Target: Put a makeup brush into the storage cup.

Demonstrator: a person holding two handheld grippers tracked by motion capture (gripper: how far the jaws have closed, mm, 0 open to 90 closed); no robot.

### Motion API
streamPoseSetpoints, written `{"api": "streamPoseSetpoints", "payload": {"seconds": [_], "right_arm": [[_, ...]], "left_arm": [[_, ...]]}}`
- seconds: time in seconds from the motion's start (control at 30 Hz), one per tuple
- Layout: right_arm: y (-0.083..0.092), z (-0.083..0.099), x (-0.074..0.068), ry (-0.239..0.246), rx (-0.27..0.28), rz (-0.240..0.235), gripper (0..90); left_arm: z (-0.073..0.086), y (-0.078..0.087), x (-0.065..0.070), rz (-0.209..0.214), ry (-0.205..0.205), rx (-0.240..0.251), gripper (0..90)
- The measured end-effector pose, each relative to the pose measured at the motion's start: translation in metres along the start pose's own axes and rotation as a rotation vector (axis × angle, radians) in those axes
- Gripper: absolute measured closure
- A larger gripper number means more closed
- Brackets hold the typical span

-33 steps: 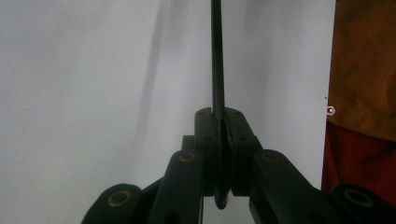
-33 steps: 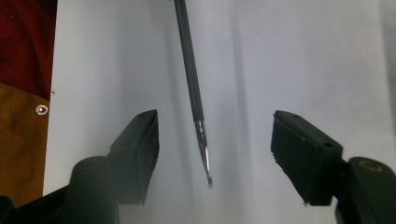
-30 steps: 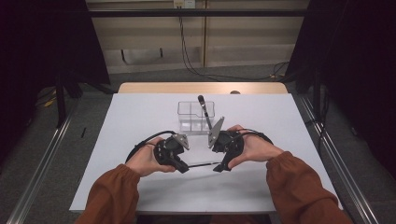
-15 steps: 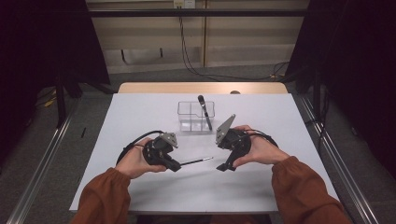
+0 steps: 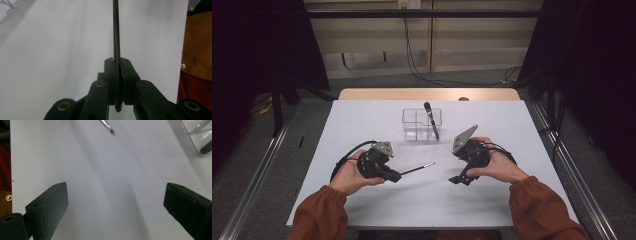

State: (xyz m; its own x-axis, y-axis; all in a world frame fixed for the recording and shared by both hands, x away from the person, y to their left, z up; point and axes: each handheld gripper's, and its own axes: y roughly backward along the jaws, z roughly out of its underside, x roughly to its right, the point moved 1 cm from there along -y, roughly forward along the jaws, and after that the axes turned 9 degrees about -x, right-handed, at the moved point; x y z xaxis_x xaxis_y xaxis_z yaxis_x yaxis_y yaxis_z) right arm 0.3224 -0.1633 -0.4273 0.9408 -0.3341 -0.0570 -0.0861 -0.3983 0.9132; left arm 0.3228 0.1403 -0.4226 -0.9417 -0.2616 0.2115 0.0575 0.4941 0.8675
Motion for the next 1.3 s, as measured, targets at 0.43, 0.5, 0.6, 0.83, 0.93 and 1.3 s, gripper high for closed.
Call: {"api": "streamPoseSetpoints", "payload": {"seconds": [0.43, 0.5, 0.6, 0.83, 0.93, 1.3], "right_arm": [[0.000, 0.019, 0.000, -0.085, 0.121, 0.040, 4.1], [-0.001, 0.021, -0.002, -0.079, 0.131, 0.043, 4.3], [-0.003, 0.025, -0.004, -0.088, 0.164, 0.035, 4.1], [-0.009, 0.033, -0.009, -0.115, 0.238, 0.067, 4.5], [-0.010, 0.034, -0.012, -0.116, 0.277, 0.067, 4.3], [-0.016, 0.030, -0.019, -0.134, 0.379, 0.029, 3.3]], "left_arm": [[0.009, 0.001, 0.002, -0.049, 0.063, 0.129, 85.5], [0.012, -0.001, 0.001, -0.047, 0.060, 0.150, 85.5], [0.014, -0.002, 0.001, -0.043, 0.057, 0.168, 85.5], [0.017, -0.003, 0.001, -0.057, 0.058, 0.204, 85.6], [0.018, -0.005, 0.002, -0.058, 0.066, 0.215, 85.6], [0.026, -0.008, 0.002, -0.063, 0.059, 0.337, 85.6]]}}
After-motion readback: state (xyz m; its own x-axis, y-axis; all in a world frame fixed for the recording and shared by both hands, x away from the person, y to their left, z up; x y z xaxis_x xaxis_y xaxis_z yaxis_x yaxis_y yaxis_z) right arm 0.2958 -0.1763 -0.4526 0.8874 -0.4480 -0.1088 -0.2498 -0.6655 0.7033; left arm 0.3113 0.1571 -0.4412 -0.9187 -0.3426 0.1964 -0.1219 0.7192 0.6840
